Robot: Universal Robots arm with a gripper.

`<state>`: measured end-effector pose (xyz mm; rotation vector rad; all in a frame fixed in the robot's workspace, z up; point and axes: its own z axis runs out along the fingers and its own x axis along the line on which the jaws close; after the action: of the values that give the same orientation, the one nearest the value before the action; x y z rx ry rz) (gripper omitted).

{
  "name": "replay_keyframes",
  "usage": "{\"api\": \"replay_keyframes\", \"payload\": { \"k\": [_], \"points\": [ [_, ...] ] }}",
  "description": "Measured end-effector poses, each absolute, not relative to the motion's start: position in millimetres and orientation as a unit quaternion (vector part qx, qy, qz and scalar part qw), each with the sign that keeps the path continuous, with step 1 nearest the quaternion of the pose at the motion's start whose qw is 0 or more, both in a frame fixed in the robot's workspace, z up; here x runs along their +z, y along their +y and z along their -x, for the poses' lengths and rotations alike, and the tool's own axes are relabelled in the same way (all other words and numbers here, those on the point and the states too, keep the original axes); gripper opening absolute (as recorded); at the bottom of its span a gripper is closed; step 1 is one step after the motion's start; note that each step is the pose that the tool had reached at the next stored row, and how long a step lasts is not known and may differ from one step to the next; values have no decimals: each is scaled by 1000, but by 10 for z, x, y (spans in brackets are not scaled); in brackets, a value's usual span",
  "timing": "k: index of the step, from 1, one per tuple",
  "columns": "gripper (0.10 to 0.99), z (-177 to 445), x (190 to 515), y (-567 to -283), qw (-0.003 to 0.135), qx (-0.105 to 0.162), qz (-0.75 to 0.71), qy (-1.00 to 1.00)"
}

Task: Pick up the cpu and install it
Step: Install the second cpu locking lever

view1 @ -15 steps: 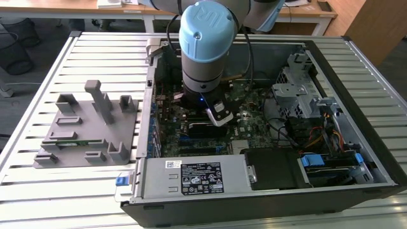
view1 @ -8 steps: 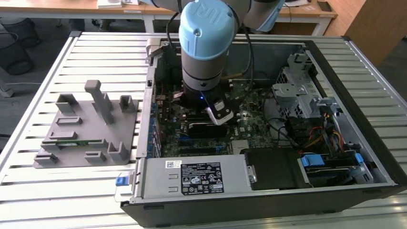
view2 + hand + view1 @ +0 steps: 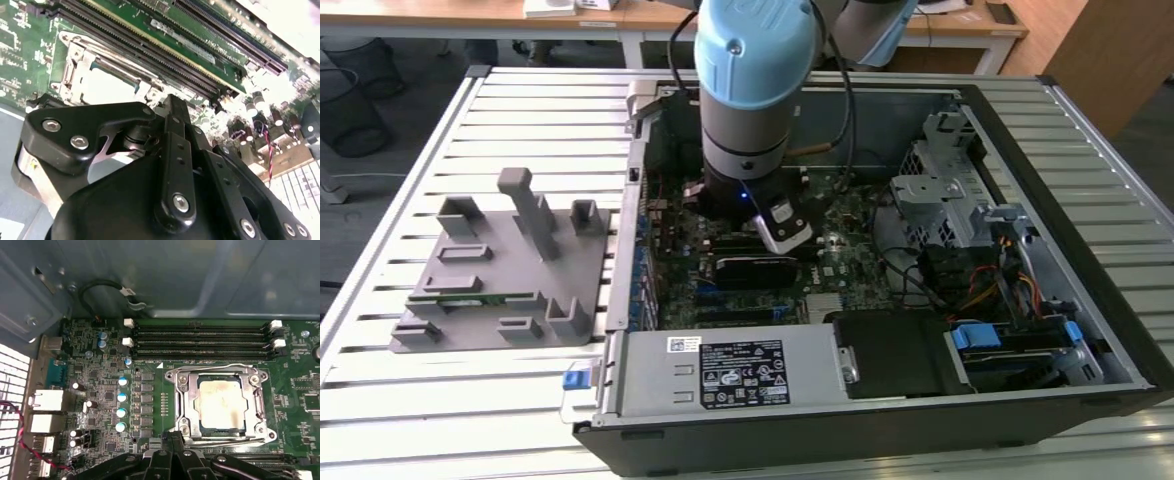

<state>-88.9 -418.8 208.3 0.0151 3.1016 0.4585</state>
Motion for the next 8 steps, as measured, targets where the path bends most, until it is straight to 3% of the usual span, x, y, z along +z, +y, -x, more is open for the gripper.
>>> {"api": "replay_keyframes", "payload": {
  "k": [8],
  "points": [
    [106,890,2250,-4188,3,153,-5,988]
  ]
}}
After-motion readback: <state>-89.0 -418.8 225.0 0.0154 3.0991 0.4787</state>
